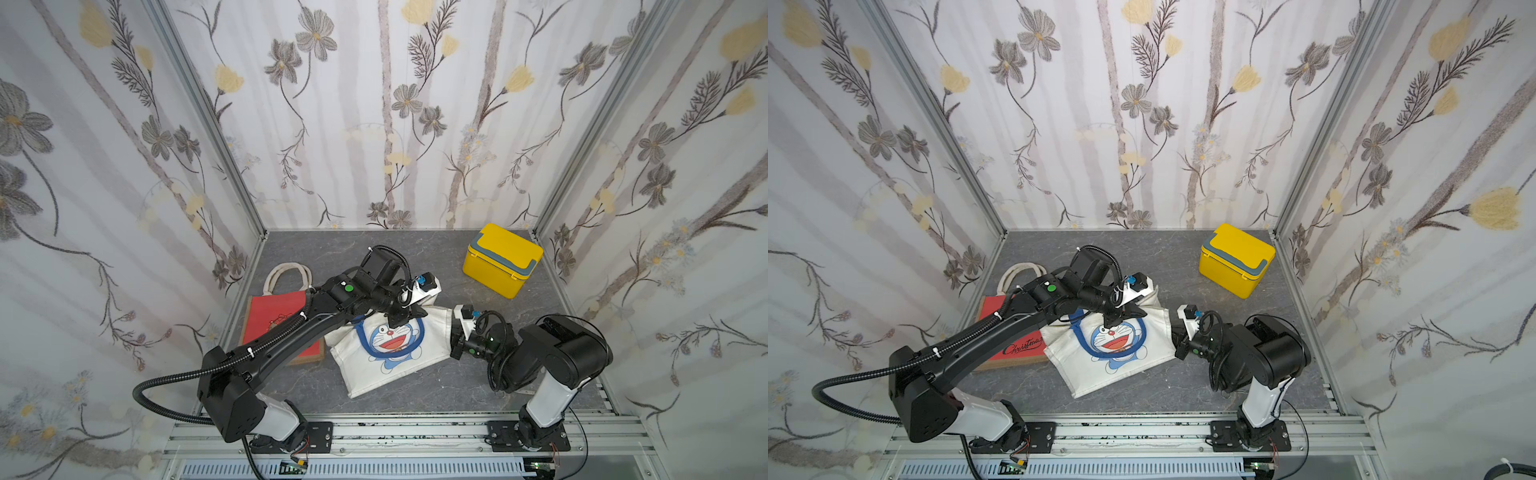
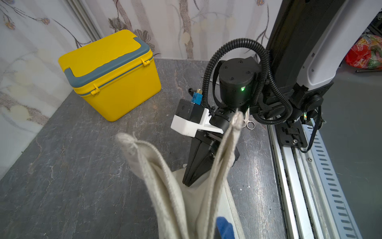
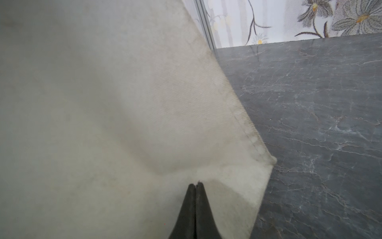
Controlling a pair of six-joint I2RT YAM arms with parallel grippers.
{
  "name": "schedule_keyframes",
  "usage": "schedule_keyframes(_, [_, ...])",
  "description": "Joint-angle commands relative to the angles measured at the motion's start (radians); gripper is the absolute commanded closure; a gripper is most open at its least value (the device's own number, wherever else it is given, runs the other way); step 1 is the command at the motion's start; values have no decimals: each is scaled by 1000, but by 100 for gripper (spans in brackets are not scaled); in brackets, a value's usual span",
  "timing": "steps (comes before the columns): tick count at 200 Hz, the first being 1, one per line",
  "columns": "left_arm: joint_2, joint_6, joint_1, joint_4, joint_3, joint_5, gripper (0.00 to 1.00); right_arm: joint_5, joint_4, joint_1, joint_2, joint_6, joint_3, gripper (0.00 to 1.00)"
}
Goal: Put away the canvas bag
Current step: Press the canvas bag at the center of the board.
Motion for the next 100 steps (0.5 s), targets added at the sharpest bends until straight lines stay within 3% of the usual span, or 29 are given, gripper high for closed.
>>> schedule_keyframes(1, [0, 117, 11, 47, -16, -1, 93, 16, 203, -11, -68, 44, -2, 100])
schedule_keyframes(30, [4, 130, 17, 65, -37, -18, 93, 57, -200, -12, -275, -95, 62, 100])
schedule_keyframes(46, [7, 153, 21, 70, -45, -39, 93, 77, -388, -22, -378, -154, 92, 94])
schedule_keyframes(72, [24, 192, 29, 44, -42, -31, 92, 57, -495, -56, -492, -234, 101, 73])
schedule_keyframes(100, [31, 196, 29, 35, -26, -6, 91, -96, -527, -134, -581, -240, 113, 43])
